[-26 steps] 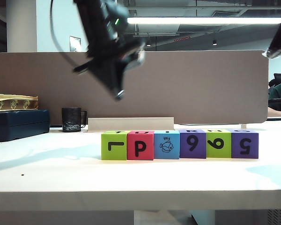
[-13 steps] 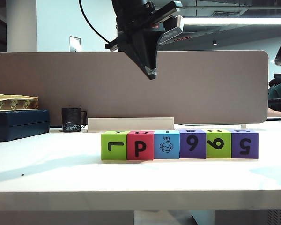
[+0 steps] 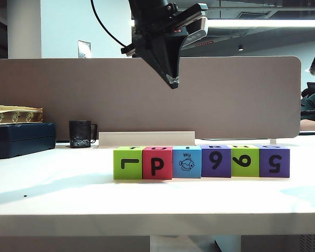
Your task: Select the appropriate blocks from the scattered letter blocks on the table and arrange them in a row to spell out "TURING".
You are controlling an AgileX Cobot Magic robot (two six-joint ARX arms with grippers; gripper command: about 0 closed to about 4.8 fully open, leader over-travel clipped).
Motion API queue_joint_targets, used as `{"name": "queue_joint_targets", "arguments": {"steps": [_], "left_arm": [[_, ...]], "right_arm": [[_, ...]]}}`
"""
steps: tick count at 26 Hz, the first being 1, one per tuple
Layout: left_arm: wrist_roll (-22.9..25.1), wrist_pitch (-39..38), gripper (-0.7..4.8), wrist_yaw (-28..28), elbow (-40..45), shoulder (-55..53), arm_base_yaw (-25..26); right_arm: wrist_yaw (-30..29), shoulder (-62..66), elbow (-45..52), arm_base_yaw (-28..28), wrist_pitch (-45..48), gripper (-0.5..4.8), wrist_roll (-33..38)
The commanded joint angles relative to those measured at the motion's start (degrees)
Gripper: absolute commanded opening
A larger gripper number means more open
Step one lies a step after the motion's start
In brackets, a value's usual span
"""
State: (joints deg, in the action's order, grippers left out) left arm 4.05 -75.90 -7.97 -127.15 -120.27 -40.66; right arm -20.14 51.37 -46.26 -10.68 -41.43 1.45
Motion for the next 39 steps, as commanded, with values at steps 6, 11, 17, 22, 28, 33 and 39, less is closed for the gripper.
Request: {"name": "queue_joint_targets", "arguments": {"steps": [6,11,17,22,28,33,39], "left_arm": [[-0.2,2.86,-0.06,0.04,-0.13,0.22,-0.07],[-0.2,4.98,-0.06,0.04,-0.13,0.22,-0.07],[-0.17,9.84,-0.06,0.09,-0.13,0.22,-0.07],[-0.02,15.61,-0.06,0.13,-0.13,0.22,-0.07],[-0.44,18.1,-0.05,0.22,-0.15,0.22,-0.07],[-0.26,18.16,-0.06,0.52,-0.13,-0.02,-0.04],[0.11,18.56,-0.05,6.58,-0.13,4.42,-0.02]], "right_arm": [[0.09,-0.17,-0.37,-0.02,0.59,-0.01,-0.17],[0.09,-0.17,-0.37,-0.02,0.59,-0.01,-0.17],[0.09,-0.17,-0.37,-0.02,0.59,-0.01,-0.17],[0.09,-0.17,-0.37,-0.02,0.59,-0.01,-0.17],[0.09,-0.17,-0.37,-0.02,0.59,-0.01,-0.17],[0.09,-0.15,-0.37,-0.02,0.59,-0.01,-0.17],[0.09,-0.15,-0.37,-0.02,0.59,-0.01,-0.17]]}}
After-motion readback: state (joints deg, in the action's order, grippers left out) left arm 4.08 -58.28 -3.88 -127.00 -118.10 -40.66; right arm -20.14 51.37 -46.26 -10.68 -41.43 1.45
